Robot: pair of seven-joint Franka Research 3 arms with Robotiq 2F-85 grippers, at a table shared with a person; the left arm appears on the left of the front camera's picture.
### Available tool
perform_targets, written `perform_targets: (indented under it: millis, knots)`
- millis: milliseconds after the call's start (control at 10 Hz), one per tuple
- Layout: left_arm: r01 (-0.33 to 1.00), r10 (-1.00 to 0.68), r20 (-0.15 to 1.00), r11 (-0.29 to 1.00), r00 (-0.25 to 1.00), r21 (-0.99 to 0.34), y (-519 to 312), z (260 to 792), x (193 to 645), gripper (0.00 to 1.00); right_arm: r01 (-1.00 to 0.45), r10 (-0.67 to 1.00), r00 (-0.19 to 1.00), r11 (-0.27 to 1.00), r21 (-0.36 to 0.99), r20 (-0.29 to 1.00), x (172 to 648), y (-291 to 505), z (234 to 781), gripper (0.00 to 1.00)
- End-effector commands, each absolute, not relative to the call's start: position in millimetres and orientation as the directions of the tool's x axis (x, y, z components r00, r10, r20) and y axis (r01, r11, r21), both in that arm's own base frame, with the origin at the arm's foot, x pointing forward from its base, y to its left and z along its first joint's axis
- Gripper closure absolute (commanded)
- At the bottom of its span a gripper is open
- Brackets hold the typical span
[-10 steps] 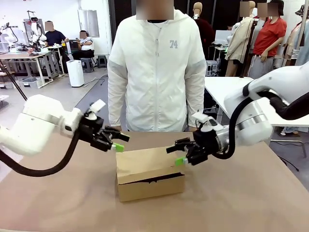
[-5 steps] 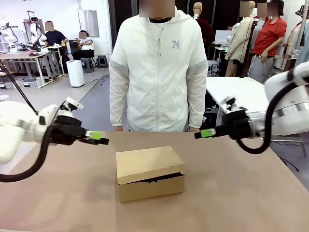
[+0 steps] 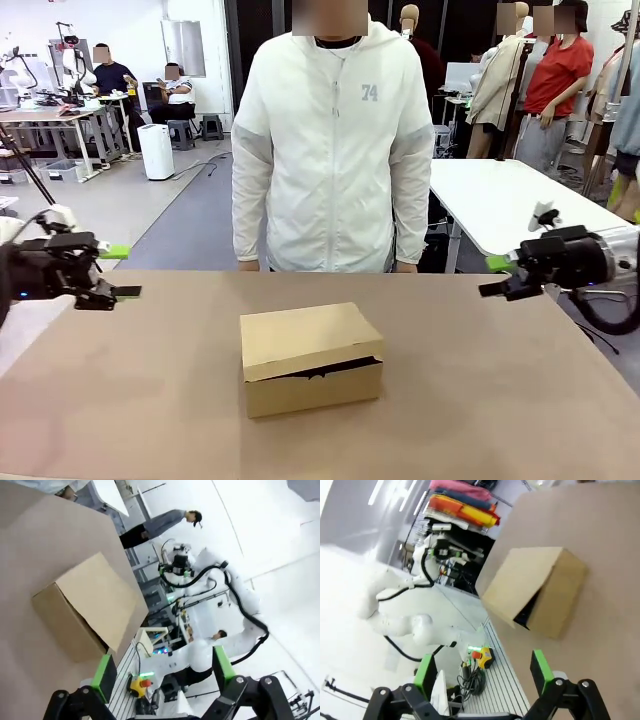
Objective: Pack the items into the box.
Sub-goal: Close the Mailer Box.
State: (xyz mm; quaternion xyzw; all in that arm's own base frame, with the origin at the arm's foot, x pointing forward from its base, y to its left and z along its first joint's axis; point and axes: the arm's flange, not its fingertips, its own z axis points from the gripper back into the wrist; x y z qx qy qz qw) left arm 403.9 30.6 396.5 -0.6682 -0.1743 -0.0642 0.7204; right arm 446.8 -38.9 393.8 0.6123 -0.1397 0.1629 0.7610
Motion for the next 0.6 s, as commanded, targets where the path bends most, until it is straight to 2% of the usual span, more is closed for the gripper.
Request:
perform_targets:
  millis: [0, 100, 500]
  knots:
    - [0.324, 0.178, 0.322, 0.023, 0.93, -0.946, 40.6, 388.1, 408.9, 0.0, -0.383, 0.034, 0.921, 0.245, 0.89, 0.387, 456.7, -47.1, 383.3, 0.0]
    - [0.326, 0.14, 0.337, 0.099, 0.931, -0.94, 30.6, 396.5, 403.9, 0.0, -0.419, 0.077, 0.908, 0.197, 0.886, 0.412, 446.8, -38.9, 393.8, 0.0]
    - [0.326, 0.14, 0.337, 0.099, 0.931, -0.94, 30.6, 396.5, 403.9, 0.0, -0.419, 0.077, 0.908, 0.197, 0.886, 0.412, 446.8, -38.9, 393.8, 0.0]
